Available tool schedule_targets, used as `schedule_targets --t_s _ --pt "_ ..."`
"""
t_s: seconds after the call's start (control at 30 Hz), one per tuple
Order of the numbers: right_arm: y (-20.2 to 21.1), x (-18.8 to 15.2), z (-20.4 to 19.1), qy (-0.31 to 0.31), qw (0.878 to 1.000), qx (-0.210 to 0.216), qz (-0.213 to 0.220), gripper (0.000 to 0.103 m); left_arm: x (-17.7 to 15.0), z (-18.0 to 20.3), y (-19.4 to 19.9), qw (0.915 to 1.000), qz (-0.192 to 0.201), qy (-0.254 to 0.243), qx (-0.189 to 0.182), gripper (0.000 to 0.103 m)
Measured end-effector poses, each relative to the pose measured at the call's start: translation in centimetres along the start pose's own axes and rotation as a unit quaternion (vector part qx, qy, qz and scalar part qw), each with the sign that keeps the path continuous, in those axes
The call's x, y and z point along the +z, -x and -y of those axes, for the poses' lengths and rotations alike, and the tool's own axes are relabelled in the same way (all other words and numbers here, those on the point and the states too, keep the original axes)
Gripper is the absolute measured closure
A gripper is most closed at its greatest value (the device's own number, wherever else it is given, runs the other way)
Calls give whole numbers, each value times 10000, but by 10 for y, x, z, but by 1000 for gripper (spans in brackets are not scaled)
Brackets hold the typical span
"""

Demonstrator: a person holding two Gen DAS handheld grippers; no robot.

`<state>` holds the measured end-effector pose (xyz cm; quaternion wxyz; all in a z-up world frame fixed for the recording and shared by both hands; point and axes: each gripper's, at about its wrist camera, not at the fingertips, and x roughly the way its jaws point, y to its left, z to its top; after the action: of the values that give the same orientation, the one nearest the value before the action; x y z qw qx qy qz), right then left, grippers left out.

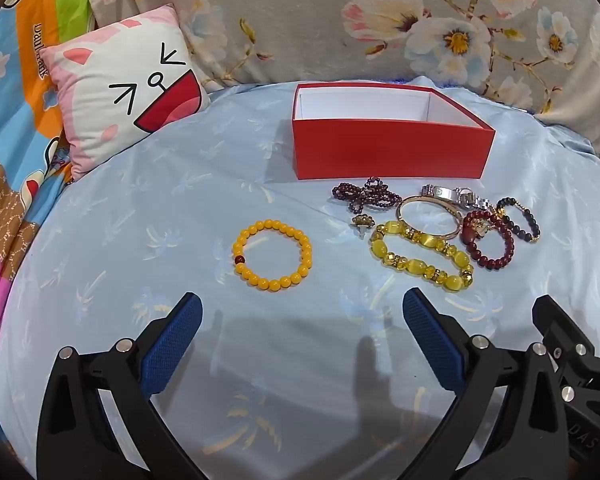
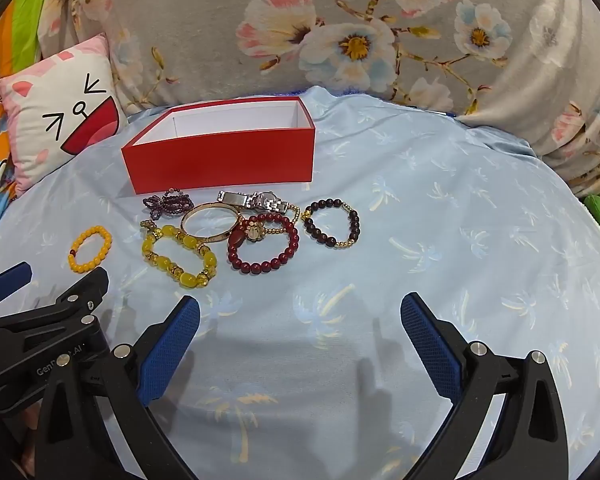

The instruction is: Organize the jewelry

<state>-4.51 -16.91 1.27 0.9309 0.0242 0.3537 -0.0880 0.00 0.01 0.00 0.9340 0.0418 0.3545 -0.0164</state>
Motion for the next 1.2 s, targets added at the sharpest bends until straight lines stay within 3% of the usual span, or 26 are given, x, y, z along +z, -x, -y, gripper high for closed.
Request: schedule_targets --t_s 1.2 --pt "0 0 -1 4 10000 -7 9 7 0 0 0 10000 -6 3 12 7"
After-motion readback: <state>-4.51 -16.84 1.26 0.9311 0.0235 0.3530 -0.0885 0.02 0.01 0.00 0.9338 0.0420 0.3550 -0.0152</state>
